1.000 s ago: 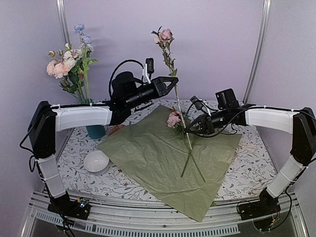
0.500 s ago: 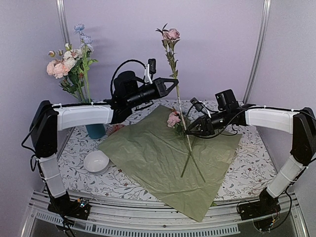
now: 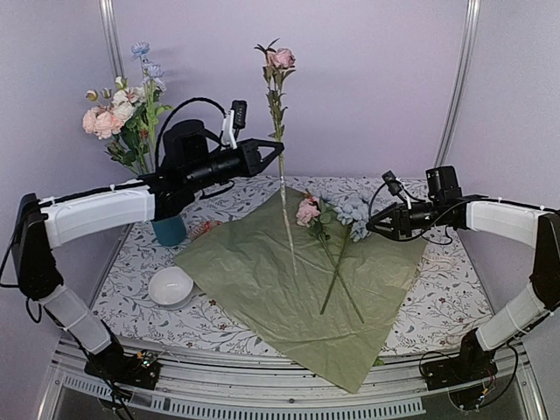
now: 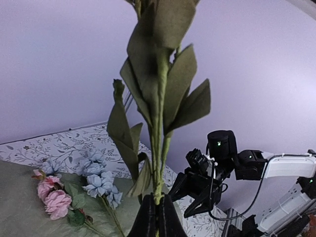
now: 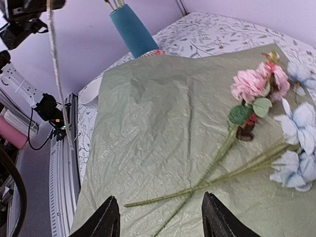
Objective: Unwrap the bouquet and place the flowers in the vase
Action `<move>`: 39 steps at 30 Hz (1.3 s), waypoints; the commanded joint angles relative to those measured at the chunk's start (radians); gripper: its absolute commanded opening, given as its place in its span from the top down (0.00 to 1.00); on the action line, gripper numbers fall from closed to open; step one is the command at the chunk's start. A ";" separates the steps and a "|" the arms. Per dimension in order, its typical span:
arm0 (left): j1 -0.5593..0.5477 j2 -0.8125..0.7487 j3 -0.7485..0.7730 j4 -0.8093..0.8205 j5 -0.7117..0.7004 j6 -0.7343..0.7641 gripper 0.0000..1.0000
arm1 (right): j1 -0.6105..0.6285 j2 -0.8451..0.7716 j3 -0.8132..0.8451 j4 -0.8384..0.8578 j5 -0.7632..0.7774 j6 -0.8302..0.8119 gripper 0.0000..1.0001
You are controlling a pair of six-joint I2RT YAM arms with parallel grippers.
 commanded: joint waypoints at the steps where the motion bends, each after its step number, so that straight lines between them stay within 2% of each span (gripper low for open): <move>1: 0.048 -0.168 -0.076 -0.184 -0.095 0.154 1.00 | -0.057 -0.004 -0.051 0.047 0.021 -0.026 0.42; 7: 0.159 -0.369 -0.128 -0.351 -0.207 0.259 1.00 | -0.063 0.002 -0.051 0.047 0.010 -0.040 0.41; 14: 0.337 -0.502 -0.061 -0.504 -0.372 0.400 1.00 | -0.064 0.014 -0.050 0.047 0.003 -0.049 0.41; 19: 0.440 -0.474 0.028 -0.503 -0.444 0.471 1.00 | -0.064 0.015 -0.046 0.045 0.002 -0.052 0.41; 24: 0.499 -0.429 0.069 -0.381 -0.481 0.554 1.00 | -0.064 0.007 -0.049 0.041 0.002 -0.073 0.41; 33: 0.576 -0.302 0.198 -0.304 -0.469 0.634 1.00 | -0.074 -0.006 -0.052 0.035 0.018 -0.085 0.41; 39: 0.610 -0.258 0.216 -0.262 -0.453 0.660 1.00 | -0.081 -0.009 -0.055 0.032 0.019 -0.092 0.41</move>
